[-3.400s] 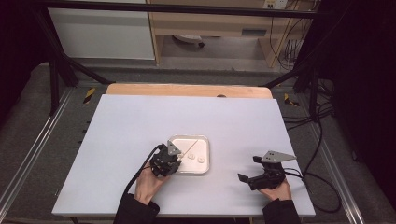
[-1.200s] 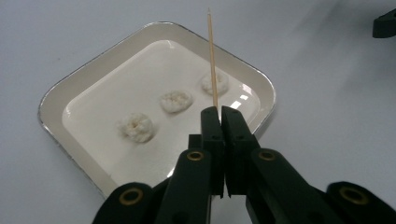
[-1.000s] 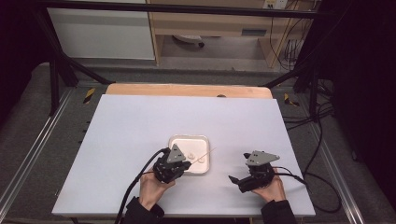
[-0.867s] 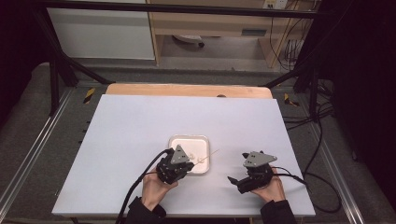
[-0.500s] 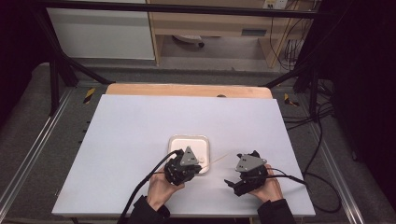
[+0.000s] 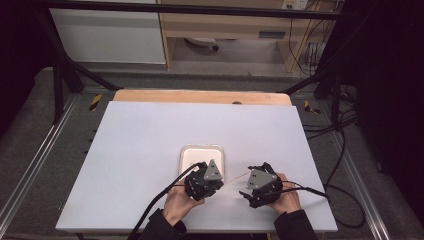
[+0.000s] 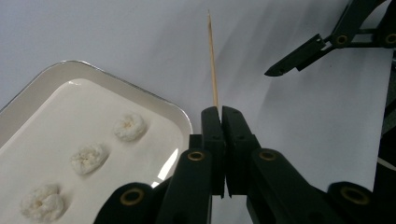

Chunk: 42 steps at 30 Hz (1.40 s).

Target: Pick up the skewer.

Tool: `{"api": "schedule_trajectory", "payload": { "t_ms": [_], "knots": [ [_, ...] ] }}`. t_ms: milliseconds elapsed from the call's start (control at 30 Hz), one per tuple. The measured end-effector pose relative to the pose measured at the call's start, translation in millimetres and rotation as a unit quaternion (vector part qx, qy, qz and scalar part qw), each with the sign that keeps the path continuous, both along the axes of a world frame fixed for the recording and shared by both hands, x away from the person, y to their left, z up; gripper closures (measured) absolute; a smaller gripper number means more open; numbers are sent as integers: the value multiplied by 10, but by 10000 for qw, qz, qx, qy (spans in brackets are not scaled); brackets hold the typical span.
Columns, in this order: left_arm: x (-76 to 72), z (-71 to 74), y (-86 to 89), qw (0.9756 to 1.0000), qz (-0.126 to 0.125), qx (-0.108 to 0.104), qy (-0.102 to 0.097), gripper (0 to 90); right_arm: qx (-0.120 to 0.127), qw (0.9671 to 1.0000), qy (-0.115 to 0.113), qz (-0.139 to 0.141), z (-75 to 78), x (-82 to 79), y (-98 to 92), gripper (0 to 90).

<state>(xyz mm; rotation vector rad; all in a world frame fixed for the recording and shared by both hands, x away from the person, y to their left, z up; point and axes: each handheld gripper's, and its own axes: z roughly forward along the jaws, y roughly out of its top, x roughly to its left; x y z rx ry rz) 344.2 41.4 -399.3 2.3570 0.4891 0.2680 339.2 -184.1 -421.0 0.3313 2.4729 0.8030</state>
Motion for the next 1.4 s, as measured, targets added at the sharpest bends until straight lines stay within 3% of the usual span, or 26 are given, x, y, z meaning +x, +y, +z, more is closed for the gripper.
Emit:
{"api": "schedule_trajectory", "payload": {
  "t_ms": [233,400,467,500,700,1167,1400],
  "knots": [
    [-18,21,-94,9999,-131,89,-33,883,-262,9990,-224,294,7,-17,35,321],
    [-20,39,-135,9997,-186,126,-42,883,-550,9964,-348,552,1,-19,65,399],
    [-17,41,-145,9997,-215,108,-30,883,-725,9929,-471,814,-15,-26,72,461],
    [-16,44,-149,9997,-220,121,-19,883,-725,9929,-471,814,-15,-26,72,461],
    [-23,48,-171,9994,-274,187,-14,883,-1055,9852,-554,1232,-55,-34,82,539],
    [-59,32,-185,9988,-450,202,-17,883,-1404,9768,-723,1446,-69,-11,67,691],
    [-63,24,-154,9987,-473,201,19,883,-1524,9724,-922,1504,-80,-20,62,797]
  ]
}}
